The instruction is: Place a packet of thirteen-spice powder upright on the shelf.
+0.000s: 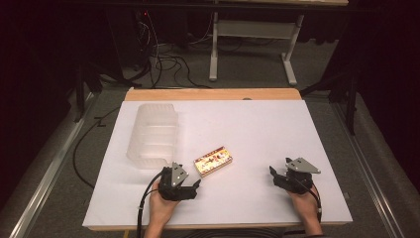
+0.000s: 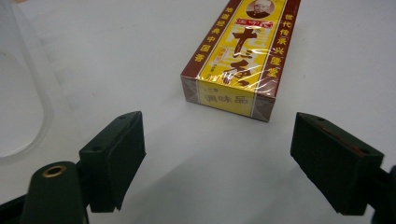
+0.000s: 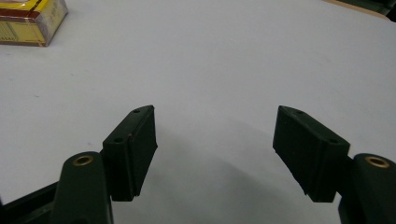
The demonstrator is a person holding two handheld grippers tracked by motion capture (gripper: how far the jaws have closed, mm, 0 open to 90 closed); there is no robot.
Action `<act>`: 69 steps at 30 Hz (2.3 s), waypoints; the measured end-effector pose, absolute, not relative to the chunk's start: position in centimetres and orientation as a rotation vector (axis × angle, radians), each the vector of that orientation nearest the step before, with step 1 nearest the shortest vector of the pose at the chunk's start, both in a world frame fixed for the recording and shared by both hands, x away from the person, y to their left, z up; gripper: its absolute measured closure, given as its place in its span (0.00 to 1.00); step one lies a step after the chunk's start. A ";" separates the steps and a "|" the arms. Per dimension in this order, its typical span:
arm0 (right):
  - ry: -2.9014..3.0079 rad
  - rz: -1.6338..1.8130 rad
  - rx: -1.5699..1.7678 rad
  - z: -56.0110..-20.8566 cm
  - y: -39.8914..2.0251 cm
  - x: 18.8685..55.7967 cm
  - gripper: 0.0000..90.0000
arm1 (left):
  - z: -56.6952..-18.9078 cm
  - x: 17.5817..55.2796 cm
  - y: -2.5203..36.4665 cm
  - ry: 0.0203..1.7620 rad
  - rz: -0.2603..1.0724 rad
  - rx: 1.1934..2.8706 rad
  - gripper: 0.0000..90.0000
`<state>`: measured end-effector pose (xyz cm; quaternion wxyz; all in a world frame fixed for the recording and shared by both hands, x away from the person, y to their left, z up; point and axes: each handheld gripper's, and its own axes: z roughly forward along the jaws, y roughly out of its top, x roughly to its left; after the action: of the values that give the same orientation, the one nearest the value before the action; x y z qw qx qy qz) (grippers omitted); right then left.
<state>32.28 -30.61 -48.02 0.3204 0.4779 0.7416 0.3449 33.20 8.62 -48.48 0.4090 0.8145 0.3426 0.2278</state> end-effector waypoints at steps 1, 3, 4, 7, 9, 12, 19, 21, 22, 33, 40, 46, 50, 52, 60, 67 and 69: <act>1.949 0.906 1.256 -48.0 -30.6 32.3 0.34 | -48.5 33.2 8.6 0.863 0.574 2.052 0.21; 1.948 0.908 1.250 -48.0 -30.6 32.3 0.34 | -48.5 33.2 8.7 0.867 0.571 2.044 0.21; 1.944 0.912 1.256 -48.0 -30.6 32.2 0.34 | -48.5 33.2 8.7 0.868 0.569 2.044 0.22; 1.945 0.913 1.252 -48.0 -30.6 32.3 0.34 | -48.5 33.2 8.6 0.859 0.571 2.063 0.22; 1.946 0.913 1.252 -48.0 -30.6 32.3 0.34 | -48.5 33.2 8.4 0.856 0.580 2.071 0.22; 1.948 0.909 1.249 -48.0 -30.6 32.3 0.34 | -48.5 33.1 8.4 0.851 0.588 2.076 0.22; 1.948 0.907 1.250 -48.0 -30.6 32.3 0.34 | -48.5 33.0 8.3 0.833 0.591 2.081 0.24; 1.947 0.908 1.253 -48.0 -30.6 32.3 0.34 | -48.5 33.1 8.3 0.826 0.580 2.082 0.23; 1.948 0.907 1.250 -48.0 -30.6 32.3 0.34 | -48.5 33.0 8.1 0.811 0.585 2.094 0.23; 1.950 0.910 1.249 -48.0 -30.6 32.3 0.34 | -48.6 33.1 7.5 0.808 0.615 2.146 0.19; 1.949 0.909 1.250 -48.0 -30.6 32.2 0.34 | -48.3 33.2 7.4 0.814 0.562 2.115 0.18; 1.948 0.905 1.251 -48.0 -30.5 32.2 0.34 | -47.4 33.3 7.0 0.789 0.542 2.098 0.17; 1.948 0.902 1.254 -48.0 -30.5 32.3 0.34 | -47.0 33.8 6.7 0.784 0.477 2.095 0.17; 1.948 0.902 1.253 -48.0 -30.5 32.2 0.34 | -46.7 33.9 6.4 0.776 0.457 2.091 0.17; 1.947 0.907 1.251 -48.0 -30.5 32.2 0.34 | -45.7 34.8 5.5 0.820 0.463 2.114 0.13; 1.945 0.906 1.240 -48.0 -30.5 32.2 0.34 | -45.4 35.6 4.2 0.810 0.477 2.149 0.16; 1.945 0.906 1.240 -48.0 -30.5 32.2 0.34 | -45.4 35.8 4.1 0.807 0.480 2.155 0.16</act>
<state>32.20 -30.54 -48.02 0.3257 0.4731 0.7420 0.3458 35.79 4.07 -45.42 0.3853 0.8460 0.3167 0.1883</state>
